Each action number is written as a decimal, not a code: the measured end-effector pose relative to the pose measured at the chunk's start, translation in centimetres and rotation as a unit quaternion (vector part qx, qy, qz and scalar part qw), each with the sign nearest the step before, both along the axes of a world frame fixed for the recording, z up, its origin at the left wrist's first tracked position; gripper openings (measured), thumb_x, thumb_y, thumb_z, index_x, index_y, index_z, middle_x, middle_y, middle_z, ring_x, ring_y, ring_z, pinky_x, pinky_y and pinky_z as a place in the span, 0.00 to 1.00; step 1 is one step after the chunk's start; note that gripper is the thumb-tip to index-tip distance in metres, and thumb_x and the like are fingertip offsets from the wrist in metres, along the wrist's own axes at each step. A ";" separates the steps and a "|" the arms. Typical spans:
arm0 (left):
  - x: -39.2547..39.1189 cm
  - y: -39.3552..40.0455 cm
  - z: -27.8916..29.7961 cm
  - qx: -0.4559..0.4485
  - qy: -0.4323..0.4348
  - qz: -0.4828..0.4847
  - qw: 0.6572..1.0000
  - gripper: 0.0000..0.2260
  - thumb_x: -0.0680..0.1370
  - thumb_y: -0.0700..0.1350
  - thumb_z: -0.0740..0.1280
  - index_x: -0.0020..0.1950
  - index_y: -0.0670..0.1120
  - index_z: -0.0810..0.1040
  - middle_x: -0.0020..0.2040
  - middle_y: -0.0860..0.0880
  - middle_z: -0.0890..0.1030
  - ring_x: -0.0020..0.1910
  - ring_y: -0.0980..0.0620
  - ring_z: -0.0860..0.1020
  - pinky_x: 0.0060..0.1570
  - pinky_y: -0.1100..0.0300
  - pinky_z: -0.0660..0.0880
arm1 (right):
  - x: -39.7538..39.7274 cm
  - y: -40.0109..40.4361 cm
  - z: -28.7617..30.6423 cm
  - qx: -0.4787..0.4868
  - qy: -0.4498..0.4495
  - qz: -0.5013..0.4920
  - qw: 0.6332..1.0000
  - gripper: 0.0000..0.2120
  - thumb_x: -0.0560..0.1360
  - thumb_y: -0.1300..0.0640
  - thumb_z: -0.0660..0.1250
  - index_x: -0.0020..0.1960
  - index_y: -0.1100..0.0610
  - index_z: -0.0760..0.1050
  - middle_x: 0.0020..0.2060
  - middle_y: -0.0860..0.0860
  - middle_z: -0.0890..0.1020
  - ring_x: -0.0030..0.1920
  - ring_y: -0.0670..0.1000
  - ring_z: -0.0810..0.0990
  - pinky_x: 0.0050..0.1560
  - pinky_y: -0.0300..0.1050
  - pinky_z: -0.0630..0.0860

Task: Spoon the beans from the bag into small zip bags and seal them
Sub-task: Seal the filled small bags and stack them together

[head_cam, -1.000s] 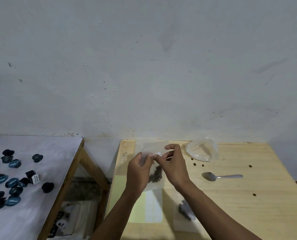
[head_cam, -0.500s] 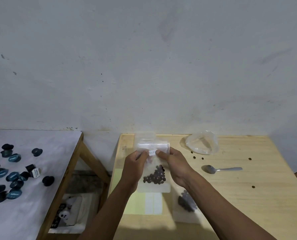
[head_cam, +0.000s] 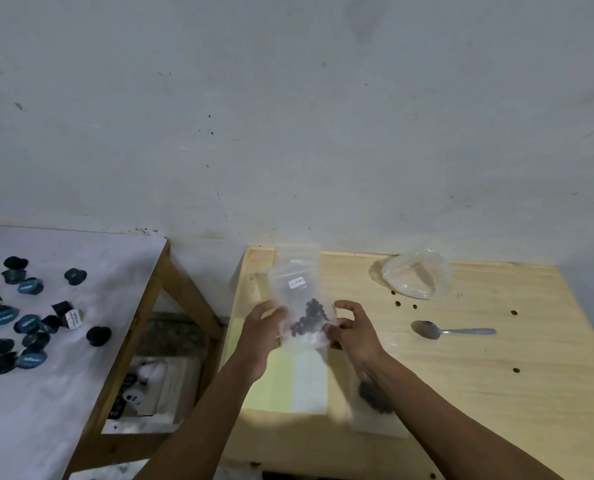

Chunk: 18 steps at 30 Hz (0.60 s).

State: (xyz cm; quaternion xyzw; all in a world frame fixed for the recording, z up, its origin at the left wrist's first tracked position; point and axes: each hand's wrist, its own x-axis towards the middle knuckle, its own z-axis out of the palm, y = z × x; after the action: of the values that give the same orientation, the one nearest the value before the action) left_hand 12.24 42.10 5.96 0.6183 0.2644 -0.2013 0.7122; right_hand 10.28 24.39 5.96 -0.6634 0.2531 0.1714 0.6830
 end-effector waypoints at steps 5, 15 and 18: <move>0.8 -0.3 -1.6 0.096 0.005 -0.094 0.991 0.22 0.79 0.42 0.66 0.73 0.48 0.68 0.58 0.48 0.77 0.56 0.48 0.77 0.53 0.52 0.76 | 2.2 1.4 -2.6 -0.044 0.011 -0.042 0.998 0.15 0.76 0.69 0.65 0.62 0.60 0.72 0.45 0.62 0.82 0.37 0.54 0.80 0.41 0.45 0.81; 7.9 -0.4 -3.2 0.349 0.023 -0.204 0.914 0.27 0.80 0.55 0.61 0.78 0.53 0.60 0.74 0.40 0.64 0.70 0.36 0.65 0.68 0.49 0.63 | 7.8 2.2 -4.7 -0.129 0.065 0.077 0.986 0.35 0.72 0.56 0.69 0.77 0.51 0.62 0.62 0.55 0.77 0.56 0.57 0.80 0.58 0.50 0.79; 8.8 -0.1 -4.1 0.341 0.040 -0.222 0.913 0.28 0.80 0.56 0.61 0.78 0.53 0.59 0.75 0.42 0.63 0.70 0.37 0.64 0.67 0.49 0.63 | 9.0 1.9 -5.6 -0.121 0.080 0.076 0.986 0.37 0.69 0.55 0.71 0.76 0.50 0.62 0.62 0.56 0.79 0.54 0.58 0.82 0.56 0.52 0.81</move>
State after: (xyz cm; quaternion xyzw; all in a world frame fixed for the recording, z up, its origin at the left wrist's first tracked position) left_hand 21.04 41.98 1.88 0.8578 0.2010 -0.2764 0.3839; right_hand 19.31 26.27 0.41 -0.7430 0.2743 0.2430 0.5600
